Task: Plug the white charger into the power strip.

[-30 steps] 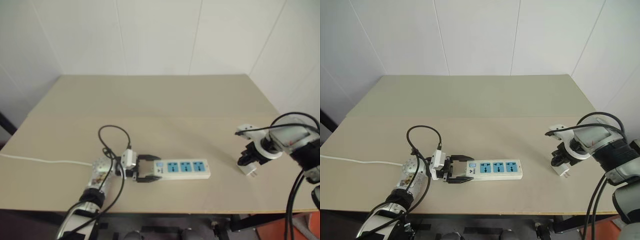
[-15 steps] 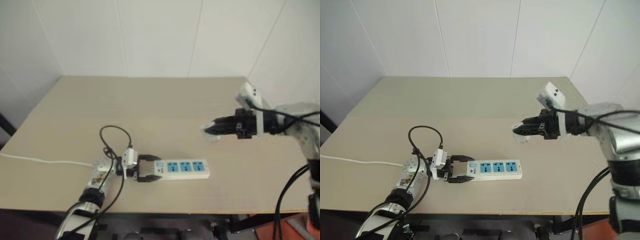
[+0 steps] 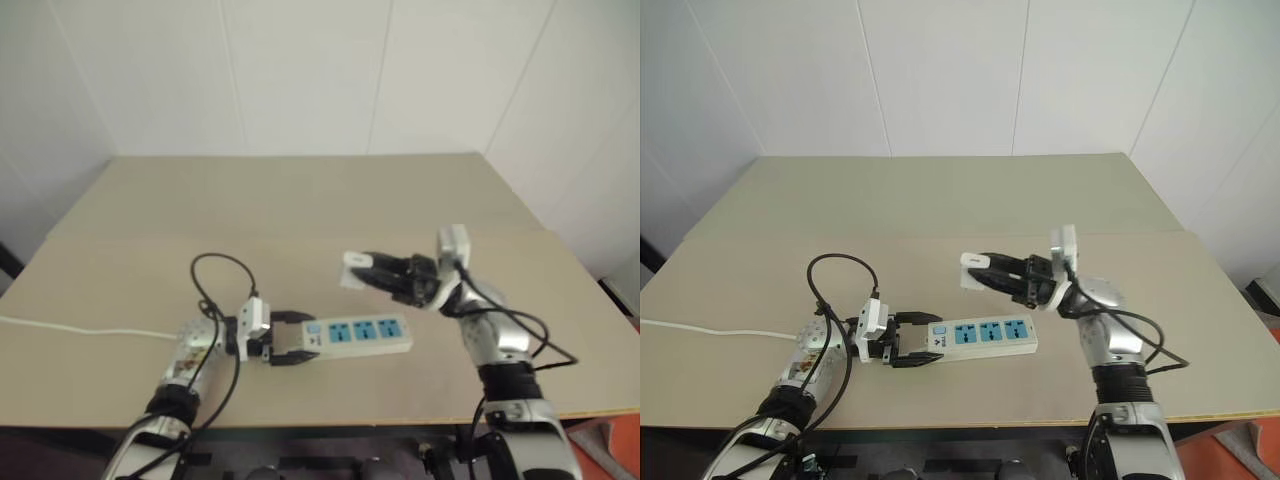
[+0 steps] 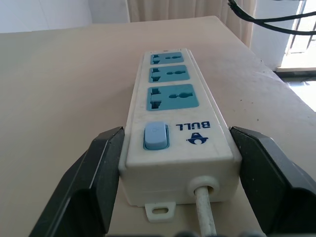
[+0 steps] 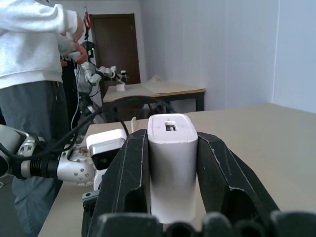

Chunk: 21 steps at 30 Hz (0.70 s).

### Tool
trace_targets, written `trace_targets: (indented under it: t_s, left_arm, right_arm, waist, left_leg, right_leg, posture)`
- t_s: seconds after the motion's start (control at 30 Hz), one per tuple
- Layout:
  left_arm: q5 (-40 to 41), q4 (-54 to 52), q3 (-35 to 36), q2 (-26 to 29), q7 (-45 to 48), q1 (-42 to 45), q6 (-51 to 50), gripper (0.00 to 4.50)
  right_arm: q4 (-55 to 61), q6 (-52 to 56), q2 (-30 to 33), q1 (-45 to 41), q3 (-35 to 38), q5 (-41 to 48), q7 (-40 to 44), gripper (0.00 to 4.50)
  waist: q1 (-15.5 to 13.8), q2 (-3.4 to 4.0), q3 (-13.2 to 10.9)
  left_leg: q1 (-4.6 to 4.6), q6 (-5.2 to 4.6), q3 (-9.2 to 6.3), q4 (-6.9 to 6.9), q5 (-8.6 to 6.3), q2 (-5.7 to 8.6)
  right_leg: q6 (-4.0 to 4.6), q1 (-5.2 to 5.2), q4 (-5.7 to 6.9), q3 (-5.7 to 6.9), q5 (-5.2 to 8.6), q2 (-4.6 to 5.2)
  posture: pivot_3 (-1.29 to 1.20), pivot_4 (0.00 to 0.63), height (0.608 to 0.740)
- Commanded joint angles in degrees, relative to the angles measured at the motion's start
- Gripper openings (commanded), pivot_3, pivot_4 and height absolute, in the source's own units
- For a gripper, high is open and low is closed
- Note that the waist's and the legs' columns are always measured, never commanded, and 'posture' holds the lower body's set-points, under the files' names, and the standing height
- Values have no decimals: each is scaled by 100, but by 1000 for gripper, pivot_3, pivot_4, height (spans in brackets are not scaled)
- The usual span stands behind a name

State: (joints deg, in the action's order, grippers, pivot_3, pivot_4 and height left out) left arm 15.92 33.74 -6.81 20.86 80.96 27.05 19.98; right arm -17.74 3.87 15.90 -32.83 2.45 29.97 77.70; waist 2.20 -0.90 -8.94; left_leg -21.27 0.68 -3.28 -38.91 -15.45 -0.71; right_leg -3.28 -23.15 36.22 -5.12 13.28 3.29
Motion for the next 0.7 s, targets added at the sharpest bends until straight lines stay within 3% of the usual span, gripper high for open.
trace_targets:
  t_s: [0.03, 0.3, 0.7]
  left_arm:
    - [-122, -105, -137, 157, 138, -139, -156, 3192]
    - [-92, -211, -141, 281, 212, -261, -165, 3192]
    - [-142, -141, -179, 259, 225, -229, -105, 3192]
  right_arm:
    - [-365, -514, -139, -117, -247, -187, 397, 1119]
    - [-1346, -944, -303, -352, -573, -544, 843, 1119]
    - [-1651, -979, -203, -499, -417, -489, 942, 1119]
  waist:
    - [11, 2, -1]
    - [46, 4, -2]
    - [44, 4, -3]
  left_leg:
    - [0, 0, -1, 0, 0, 0]
    - [8, 0, 0, 2, 0, -1]
    - [10, 0, -1, 5, 0, -2]
  right_leg:
    - [0, 0, 0, 0, 0, 0]
    - [5, 1, 4, 0, 1, -2]
    - [8, 2, 4, -1, 1, -2]
  posture:
    - [0, 150, 740]
    - [0, 150, 740]
    - [0, 150, 740]
